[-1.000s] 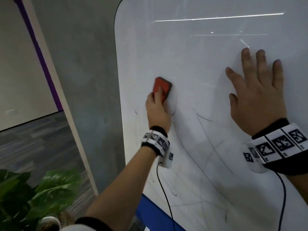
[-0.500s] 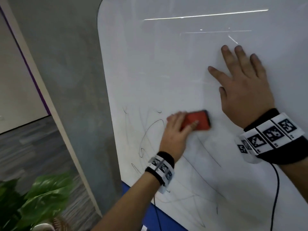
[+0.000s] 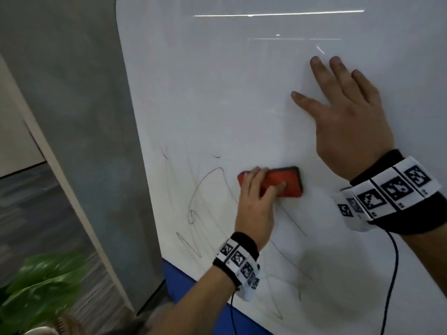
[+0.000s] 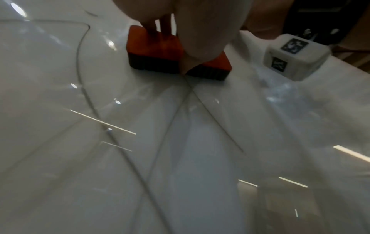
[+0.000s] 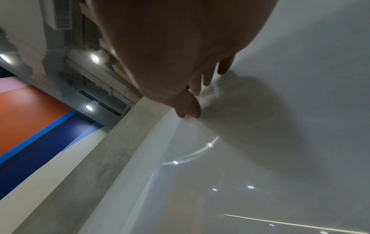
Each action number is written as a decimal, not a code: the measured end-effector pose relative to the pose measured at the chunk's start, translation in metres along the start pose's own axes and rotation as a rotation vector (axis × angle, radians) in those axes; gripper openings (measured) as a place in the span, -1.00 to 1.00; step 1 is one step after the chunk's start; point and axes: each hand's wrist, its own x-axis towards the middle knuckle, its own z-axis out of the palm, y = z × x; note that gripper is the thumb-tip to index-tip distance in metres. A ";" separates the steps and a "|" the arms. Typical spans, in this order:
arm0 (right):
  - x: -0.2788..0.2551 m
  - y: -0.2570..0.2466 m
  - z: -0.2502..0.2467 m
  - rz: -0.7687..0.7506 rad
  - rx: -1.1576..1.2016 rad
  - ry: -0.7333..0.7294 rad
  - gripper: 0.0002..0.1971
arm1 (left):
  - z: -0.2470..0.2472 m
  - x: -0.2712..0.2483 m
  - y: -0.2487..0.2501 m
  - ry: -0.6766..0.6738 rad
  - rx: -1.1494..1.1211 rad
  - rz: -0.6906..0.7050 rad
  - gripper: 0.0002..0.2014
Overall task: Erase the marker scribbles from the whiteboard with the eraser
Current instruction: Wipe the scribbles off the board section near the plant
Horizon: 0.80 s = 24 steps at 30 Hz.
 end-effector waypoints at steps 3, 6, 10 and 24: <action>-0.003 0.001 0.001 -0.017 0.015 0.030 -0.43 | -0.021 -0.001 -0.026 -0.088 0.050 0.133 -0.76; -0.004 0.001 0.003 -0.023 0.037 0.053 -0.45 | -0.070 0.037 -0.121 0.119 -0.020 -0.348 -0.53; -0.005 0.002 0.010 -0.037 0.045 0.095 -0.47 | -0.137 0.060 -0.246 0.162 -0.043 -0.942 -0.46; -0.008 -0.007 0.022 0.056 -0.033 0.007 -0.47 | -0.081 0.032 -0.137 0.166 0.067 -0.497 -0.40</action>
